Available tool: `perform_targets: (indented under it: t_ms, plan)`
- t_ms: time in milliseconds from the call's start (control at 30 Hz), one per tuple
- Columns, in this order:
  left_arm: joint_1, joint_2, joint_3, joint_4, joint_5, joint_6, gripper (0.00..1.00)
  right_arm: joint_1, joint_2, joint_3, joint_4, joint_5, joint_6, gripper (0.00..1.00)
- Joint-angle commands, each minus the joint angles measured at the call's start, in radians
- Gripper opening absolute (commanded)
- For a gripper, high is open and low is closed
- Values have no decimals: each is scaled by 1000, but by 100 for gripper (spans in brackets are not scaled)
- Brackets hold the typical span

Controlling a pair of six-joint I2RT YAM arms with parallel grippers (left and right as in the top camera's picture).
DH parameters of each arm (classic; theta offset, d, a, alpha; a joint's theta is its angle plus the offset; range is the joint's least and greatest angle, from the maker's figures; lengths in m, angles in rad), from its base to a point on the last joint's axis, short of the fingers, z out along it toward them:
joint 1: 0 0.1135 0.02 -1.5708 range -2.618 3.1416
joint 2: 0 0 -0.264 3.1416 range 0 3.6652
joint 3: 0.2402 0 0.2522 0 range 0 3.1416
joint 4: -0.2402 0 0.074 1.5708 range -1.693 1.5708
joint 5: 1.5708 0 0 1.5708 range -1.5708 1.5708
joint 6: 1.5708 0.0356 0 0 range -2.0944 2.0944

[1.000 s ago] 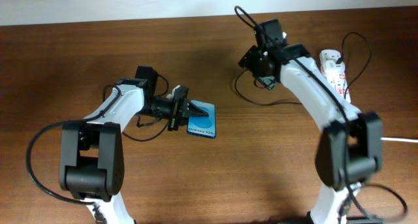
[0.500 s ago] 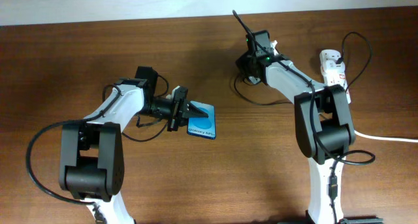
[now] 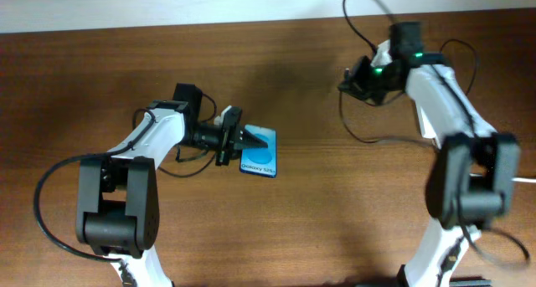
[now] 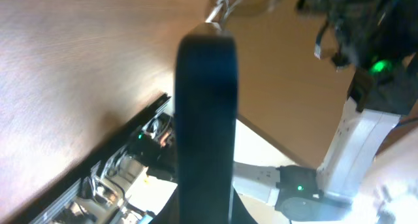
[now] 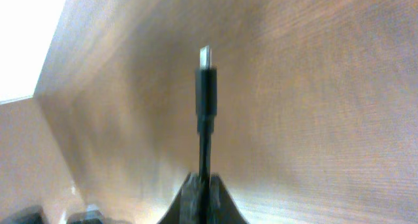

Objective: Plug charger to phone and switch on socket
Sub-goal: 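Move the right gripper to the black cable and grasp its plug end, then lift the cable plug with the right gripper toward the phone's bottom port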

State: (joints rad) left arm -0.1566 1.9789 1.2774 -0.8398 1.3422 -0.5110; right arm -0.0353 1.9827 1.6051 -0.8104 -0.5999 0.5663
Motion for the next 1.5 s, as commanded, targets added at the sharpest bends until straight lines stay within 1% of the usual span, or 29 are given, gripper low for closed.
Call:
perform_targets:
  t_ms: [0,100,167,200,267,333,367,467,500,533,567,600,667,767,867,933,1000,1033,1100,1133,1200,1233,1267,1367,1433,1467]
  plan:
    - [4,-1,2,137,187,81,0,-5,-241,5,-205,-104,-314,4]
    - [4,-1,3,201,190,68,0,12,-412,5,-420,-253,-521,4]
    - [4,-1,3,257,213,56,0,36,-500,5,-523,-342,-634,4]
    - [4,-1,3,316,232,30,0,60,-555,5,-575,-365,-649,4]
    - [4,-1,4,386,232,-36,0,91,-600,3,-606,-383,-649,4]
    - [4,-1,5,544,232,-154,0,194,-688,3,-623,-417,-649,4]
    - [4,-1,5,588,232,-187,0,225,-712,3,-622,-406,-650,4]
    - [4,-1,5,803,232,-373,0,325,-780,-16,-597,-357,-650,4]
    - [4,-1,5,876,232,-434,0,341,-793,-32,-572,-349,-630,4]
    - [2,-1,5,993,232,-521,0,366,-816,-73,-512,-275,-551,5]
    - [1,-1,5,1078,230,-590,0,386,-832,-117,-456,-120,-430,5]
    - [1,-1,5,1170,226,-662,0,403,-842,-165,-414,-2,-345,4]
    - [1,-1,5,1362,207,-797,0,452,-849,-275,-309,145,-244,4]
    - [2,-1,5,1484,162,-878,0,509,-865,-308,-296,148,-142,5]
    - [1,-1,5,1485,63,-880,0,593,-1014,-309,-311,163,-41,4]
    - [1,-1,5,1509,-21,-892,0,652,-1144,-340,-286,329,51,5]
    - [-8,-1,5,1587,-66,-946,0,693,-1243,-460,-183,481,157,4]
    - [-18,-1,5,1666,-79,-995,0,698,-1263,-551,-64,468,204,4]
    - [-37,-1,5,1842,-101,-1082,0,698,-1252,-656,92,405,236,4]
    - [-48,-1,5,1987,-113,-1135,0,698,-1221,-733,222,341,236,4]
    - [-60,-1,5,2198,-118,-1226,0,698,-1146,-794,363,277,236,4]
    - [-60,-1,5,2227,-106,-1257,0,698,-1117,-795,392,269,230,4]
    - [-58,-1,4,2222,-87,-1276,0,698,-1082,-795,438,249,195,4]
    - [-56,0,4,2184,-16,-1276,0,695,-1017,-795,521,197,145,4]
    - [-56,0,4,2164,49,-1284,0,695,-996,-795,531,190,141,4]
    - [-56,0,4,2132,50,-1284,0,694,-998,-795,537,192,119,4]
